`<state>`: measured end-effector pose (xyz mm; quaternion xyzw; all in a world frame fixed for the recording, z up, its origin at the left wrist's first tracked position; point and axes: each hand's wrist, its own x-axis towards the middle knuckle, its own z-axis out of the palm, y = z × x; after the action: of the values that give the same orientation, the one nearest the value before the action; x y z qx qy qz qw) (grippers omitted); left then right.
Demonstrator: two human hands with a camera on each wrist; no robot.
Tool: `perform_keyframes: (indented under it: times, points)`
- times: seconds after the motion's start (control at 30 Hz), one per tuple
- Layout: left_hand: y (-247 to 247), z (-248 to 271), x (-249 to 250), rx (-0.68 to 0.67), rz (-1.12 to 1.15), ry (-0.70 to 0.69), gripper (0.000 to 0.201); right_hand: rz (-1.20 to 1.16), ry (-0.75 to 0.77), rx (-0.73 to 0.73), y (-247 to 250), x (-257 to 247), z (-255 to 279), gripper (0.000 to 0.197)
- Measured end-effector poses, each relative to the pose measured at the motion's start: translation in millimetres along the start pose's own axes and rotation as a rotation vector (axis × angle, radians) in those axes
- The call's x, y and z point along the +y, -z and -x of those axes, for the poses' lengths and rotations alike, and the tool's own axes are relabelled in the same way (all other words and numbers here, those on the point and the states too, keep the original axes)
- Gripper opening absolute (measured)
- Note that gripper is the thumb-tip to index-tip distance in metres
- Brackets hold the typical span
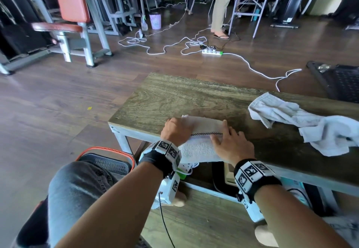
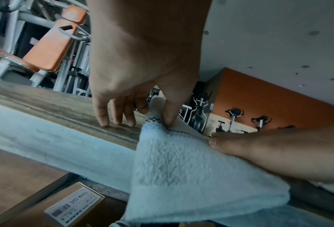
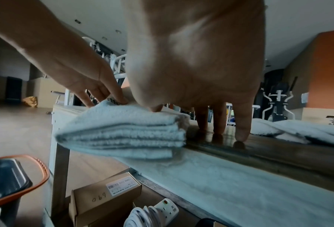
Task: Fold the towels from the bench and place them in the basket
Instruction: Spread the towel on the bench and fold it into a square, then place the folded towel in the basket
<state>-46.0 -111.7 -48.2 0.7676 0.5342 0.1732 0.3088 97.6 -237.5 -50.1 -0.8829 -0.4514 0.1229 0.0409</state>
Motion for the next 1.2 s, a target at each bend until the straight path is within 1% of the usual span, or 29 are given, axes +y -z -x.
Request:
perform_keyframes:
  times: [0.07, 0.1, 0.13, 0.23, 0.3, 0.37, 0.47, 0.57, 0.6, 0.63, 0.73, 0.8, 0.83, 0.93, 1.0, 1.07, 1.2]
  points:
    - [2.6, 6.1, -1.0, 0.01, 0.076, 0.005, 0.037, -0.041, -0.018, 0.01, 4.1, -0.7, 10.1, 0.074]
    - [3.7, 8.8, -0.8, -0.005, 0.158, 0.008, 0.035, -0.061, -0.028, 0.023, 5.0, -0.2, 14.7, 0.073]
    - [7.0, 14.6, 2.4, -0.036, 0.253, 0.018, 0.033, -0.082, -0.038, 0.044, 6.2, 0.2, 20.0, 0.071]
    - [17.0, 32.2, 11.4, -0.106, 0.494, 0.022, 0.033, -0.155, -0.067, 0.103, 11.9, 2.2, 32.4, 0.055]
    - [25.1, 46.8, 20.3, -0.155, 0.586, 0.006, 0.031, -0.2, -0.116, 0.094, 18.7, 2.4, 37.6, 0.053]
    - [34.6, 57.7, 28.5, -0.184, 0.654, -0.002, 0.026, -0.254, -0.178, 0.062, 28.8, 1.1, 41.4, 0.062]
    - [55.6, 72.3, 39.6, -0.175, 0.728, -0.017, 0.027, -0.455, -0.216, -0.024, 43.4, -5.8, 47.6, 0.089]
    - [78.8, 84.6, 46.2, -0.154, 0.805, 0.002, 0.047, -0.669, -0.225, -0.038, 57.3, -25.3, 63.4, 0.109]
    - [87.0, 88.4, 47.2, -0.144, 0.834, 0.008, 0.049, -0.73, -0.227, -0.035, 63.0, -34.1, 69.5, 0.112]
    - [94.8, 91.1, 46.7, -0.128, 0.855, 0.009, 0.047, -0.794, -0.225, -0.028, 67.2, -42.3, 72.6, 0.109]
    - [117.4, 95.4, 36.1, -0.079, 0.88, 0.002, 0.038, -0.899, -0.141, 0.032, 81.0, -66.2, 78.8, 0.082]
    - [132.4, 97.4, 24.8, -0.043, 0.907, 0.015, 0.029, -0.929, -0.067, 0.02, 85.8, -81.1, 79.8, 0.072]
    - [139.7, 98.0, 17.9, -0.017, 0.919, 0.03, 0.029, -0.953, -0.035, 0.017, 86.8, -89.9, 81.6, 0.068]
    - [159.4, 100.0, -1.7, 0.098, 0.921, 0.082, 0.037, -0.979, 0.05, 0.007, 84.3, -112.7, 85.0, 0.062]
    - [167.8, 100.1, -15.1, 0.164, 0.911, 0.109, 0.037, -0.977, 0.102, 0.012, 81.3, -126.1, 86.2, 0.057]
    - [173.9, 101.9, -26.9, 0.222, 0.909, 0.134, 0.038, -0.965, 0.144, 0.035, 78.9, -138.5, 87.1, 0.05]
    - [181.7, 110.4, -49.8, 0.365, 0.86, 0.173, 0.038, -0.904, 0.279, 0.091, 66.1, -168.0, 81.3, 0.042]
